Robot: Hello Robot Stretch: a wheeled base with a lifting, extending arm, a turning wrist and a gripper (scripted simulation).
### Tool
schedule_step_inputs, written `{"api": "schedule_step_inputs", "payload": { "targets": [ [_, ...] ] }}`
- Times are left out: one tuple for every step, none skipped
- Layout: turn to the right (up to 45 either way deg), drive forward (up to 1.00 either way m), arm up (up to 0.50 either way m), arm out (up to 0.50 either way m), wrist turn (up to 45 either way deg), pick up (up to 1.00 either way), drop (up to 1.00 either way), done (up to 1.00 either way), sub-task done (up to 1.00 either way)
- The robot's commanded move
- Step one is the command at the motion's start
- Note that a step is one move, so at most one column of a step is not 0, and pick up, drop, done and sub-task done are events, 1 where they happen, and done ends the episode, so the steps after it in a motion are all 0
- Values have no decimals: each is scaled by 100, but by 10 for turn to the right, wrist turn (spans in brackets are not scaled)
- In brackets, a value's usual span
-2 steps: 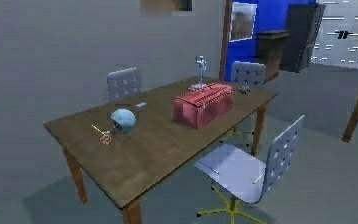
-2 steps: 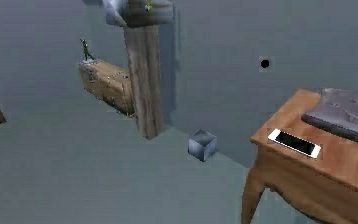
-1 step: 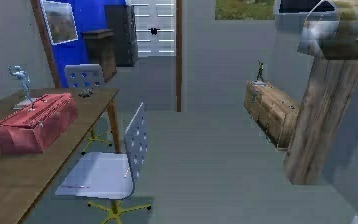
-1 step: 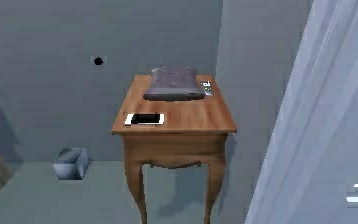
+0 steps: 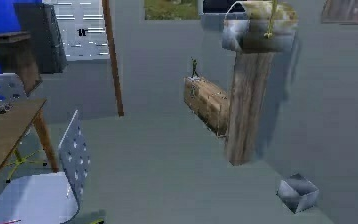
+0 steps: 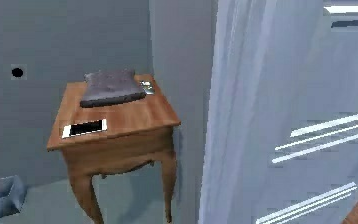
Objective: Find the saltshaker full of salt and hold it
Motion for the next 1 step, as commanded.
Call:
{"api": "schedule_step_inputs", "payload": {
  "targets": [
    [0, 80, 0, 0, 0, 0, 0, 0, 0]
  ]
}}
